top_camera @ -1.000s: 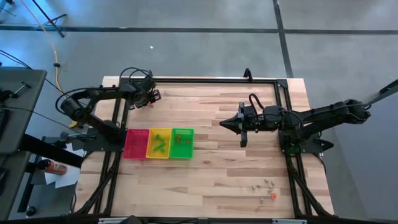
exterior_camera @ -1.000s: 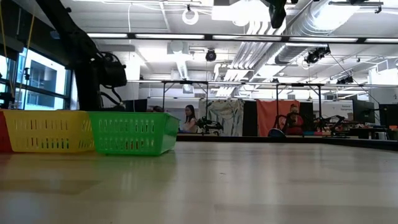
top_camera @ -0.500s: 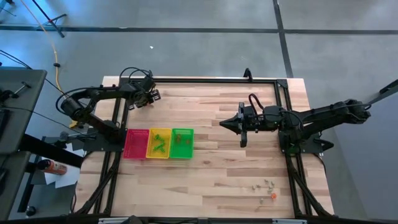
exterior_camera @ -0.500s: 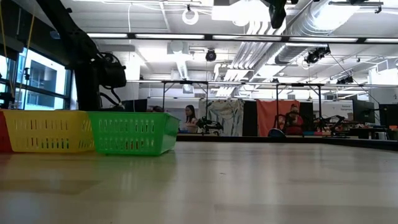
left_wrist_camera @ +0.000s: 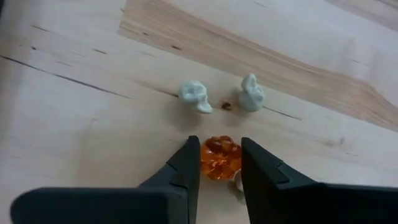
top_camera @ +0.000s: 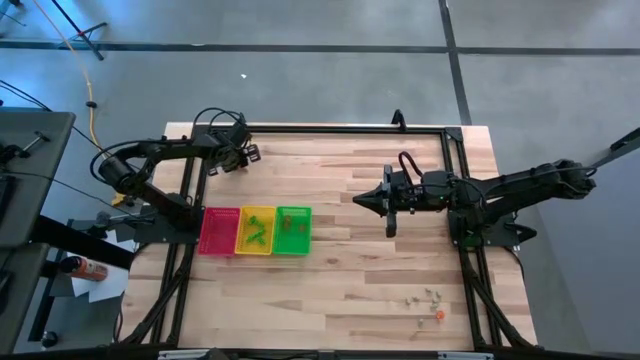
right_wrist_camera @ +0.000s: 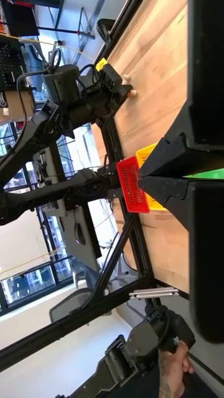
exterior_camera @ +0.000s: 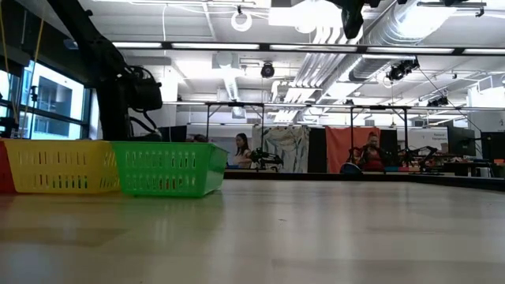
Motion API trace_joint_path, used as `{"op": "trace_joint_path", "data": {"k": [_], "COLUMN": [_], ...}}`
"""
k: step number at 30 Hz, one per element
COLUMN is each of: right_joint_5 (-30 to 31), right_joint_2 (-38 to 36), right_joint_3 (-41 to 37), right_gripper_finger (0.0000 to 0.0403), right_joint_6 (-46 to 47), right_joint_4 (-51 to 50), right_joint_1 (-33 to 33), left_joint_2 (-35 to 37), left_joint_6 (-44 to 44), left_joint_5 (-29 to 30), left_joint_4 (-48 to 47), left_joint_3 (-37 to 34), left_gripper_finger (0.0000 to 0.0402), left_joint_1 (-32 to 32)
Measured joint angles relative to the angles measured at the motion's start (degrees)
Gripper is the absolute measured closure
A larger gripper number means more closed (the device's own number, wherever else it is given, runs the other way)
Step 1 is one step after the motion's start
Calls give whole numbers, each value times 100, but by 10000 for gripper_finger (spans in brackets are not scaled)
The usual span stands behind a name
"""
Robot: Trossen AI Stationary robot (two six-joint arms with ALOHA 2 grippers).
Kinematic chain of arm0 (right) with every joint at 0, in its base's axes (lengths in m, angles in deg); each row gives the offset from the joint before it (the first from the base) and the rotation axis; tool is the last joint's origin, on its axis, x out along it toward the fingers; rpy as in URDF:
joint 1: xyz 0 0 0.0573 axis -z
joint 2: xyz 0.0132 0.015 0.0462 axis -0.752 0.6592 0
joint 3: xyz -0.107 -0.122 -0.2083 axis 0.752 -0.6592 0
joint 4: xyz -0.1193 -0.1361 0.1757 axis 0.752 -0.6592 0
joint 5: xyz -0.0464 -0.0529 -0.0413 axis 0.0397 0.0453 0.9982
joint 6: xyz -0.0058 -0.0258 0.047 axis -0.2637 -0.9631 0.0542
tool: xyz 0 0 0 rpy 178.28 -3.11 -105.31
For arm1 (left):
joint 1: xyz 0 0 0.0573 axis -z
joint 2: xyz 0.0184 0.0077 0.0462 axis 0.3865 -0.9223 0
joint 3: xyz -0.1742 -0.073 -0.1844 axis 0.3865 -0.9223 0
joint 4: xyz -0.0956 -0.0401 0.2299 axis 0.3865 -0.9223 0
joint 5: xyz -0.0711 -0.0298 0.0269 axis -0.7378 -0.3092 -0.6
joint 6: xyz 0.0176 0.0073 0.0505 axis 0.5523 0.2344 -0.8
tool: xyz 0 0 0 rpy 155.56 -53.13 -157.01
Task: Sort Halloween decoration
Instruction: Put the orange pumpkin toy into the green bin
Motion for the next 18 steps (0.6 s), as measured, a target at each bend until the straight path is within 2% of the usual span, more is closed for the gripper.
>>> {"op": "trace_joint_path", "data": {"k": [9, 18], "right_joint_5": [0, 0], "right_joint_2": [0, 0], "right_joint_3": [1, 1], "right_gripper_finger": [403, 403], "right_joint_6": [17, 19], "right_joint_4": [0, 2], "right_joint_1": [0, 0], "left_joint_2": [136, 1041], "left_joint_6": [2, 8], "left_joint_5": [0, 17], "left_joint_4": [-17, -102], "left_joint_3": [-11, -37], "left_gripper_finger": [339, 335], "left_joint_1": [2, -53]}}
